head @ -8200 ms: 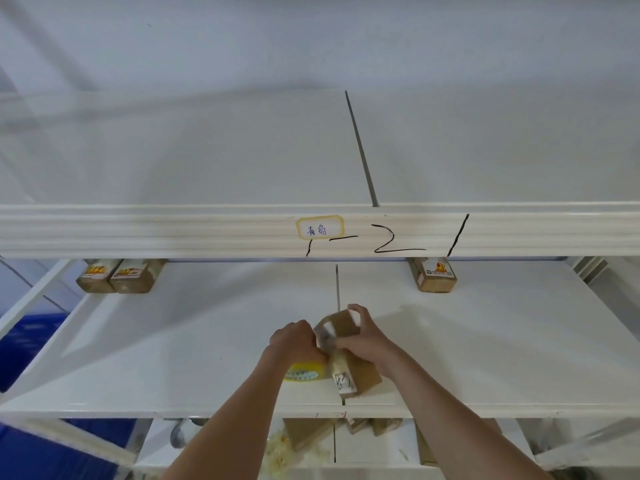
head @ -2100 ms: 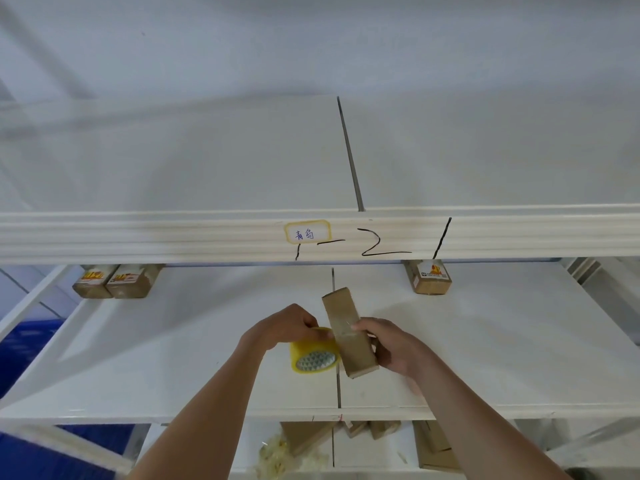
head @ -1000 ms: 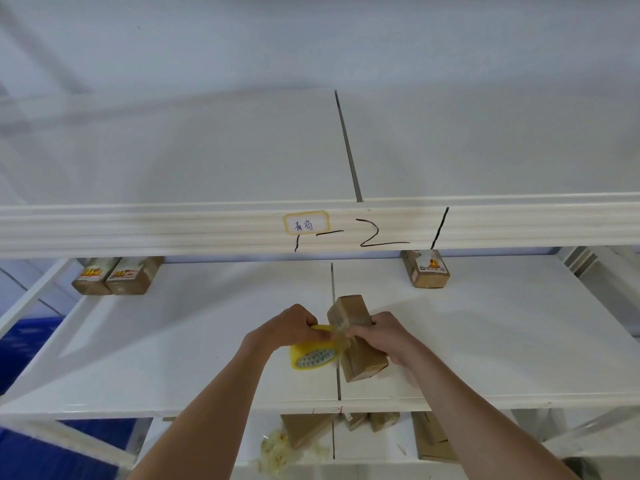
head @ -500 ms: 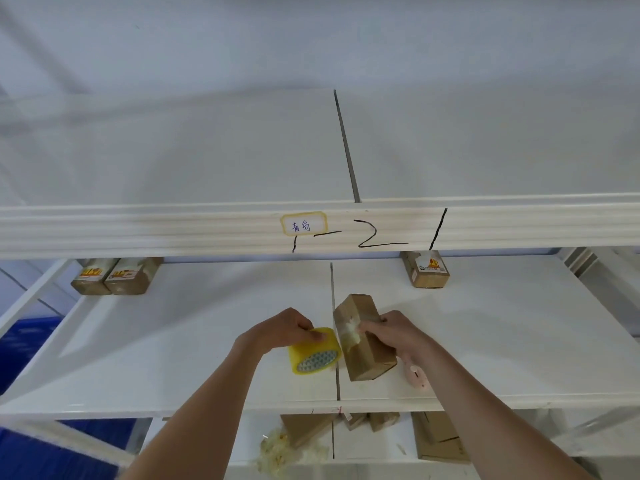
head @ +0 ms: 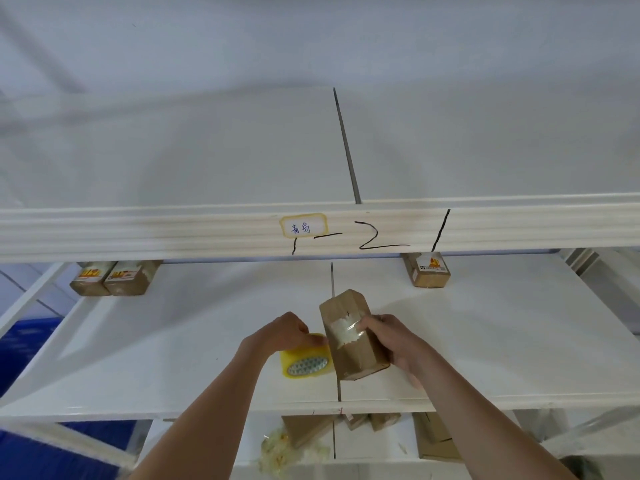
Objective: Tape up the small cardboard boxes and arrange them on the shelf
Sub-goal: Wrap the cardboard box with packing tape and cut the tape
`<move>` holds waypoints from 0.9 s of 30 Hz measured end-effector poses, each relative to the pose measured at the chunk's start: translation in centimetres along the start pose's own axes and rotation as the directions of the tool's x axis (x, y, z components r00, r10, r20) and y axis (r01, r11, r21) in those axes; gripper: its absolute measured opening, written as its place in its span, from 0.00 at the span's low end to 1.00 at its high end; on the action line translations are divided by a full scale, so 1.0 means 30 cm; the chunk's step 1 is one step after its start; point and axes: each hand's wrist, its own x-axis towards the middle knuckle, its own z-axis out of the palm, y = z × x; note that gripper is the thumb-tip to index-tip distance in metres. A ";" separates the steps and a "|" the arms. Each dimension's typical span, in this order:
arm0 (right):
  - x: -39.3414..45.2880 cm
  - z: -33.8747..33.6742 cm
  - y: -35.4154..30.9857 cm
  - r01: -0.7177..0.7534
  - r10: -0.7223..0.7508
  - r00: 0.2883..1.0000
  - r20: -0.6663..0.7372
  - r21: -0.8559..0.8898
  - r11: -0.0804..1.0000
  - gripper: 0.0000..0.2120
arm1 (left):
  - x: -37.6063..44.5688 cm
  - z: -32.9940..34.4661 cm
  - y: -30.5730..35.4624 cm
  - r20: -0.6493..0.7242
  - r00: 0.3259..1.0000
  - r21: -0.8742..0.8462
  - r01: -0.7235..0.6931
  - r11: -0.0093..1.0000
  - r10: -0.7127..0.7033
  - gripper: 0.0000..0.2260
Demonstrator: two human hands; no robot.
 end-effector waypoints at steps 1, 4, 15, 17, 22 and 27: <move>0.004 0.004 0.006 0.000 0.000 1.000 0.006 0.018 1.000 0.18 | -0.001 -0.007 -0.002 -0.004 1.000 -0.003 -0.001 1.000 0.001 0.19; 0.015 0.009 0.016 -0.027 0.024 0.999 0.029 0.098 0.995 0.20 | -0.005 -0.025 -0.007 -0.005 1.000 -0.069 -0.013 0.998 0.013 0.18; 0.039 0.017 -0.008 -0.082 0.065 0.990 0.122 0.142 0.986 0.26 | -0.011 -0.055 -0.011 -0.005 0.989 -0.192 -0.144 0.971 0.146 0.14; 0.036 0.033 -0.021 -0.075 0.071 0.992 0.100 0.033 0.997 0.34 | -0.007 -0.053 -0.007 -0.002 0.984 -0.119 -0.175 0.977 0.176 0.13; 0.043 0.064 -0.027 -0.072 0.066 0.997 -0.050 -0.136 0.988 0.40 | -0.004 -0.036 -0.003 0.007 0.980 -0.070 -0.199 0.977 0.200 0.14; 0.039 0.021 -0.022 -0.046 0.042 0.998 -0.056 -0.071 0.996 0.28 | -0.012 -0.046 -0.019 0.052 0.984 -0.093 -0.167 0.982 0.172 0.15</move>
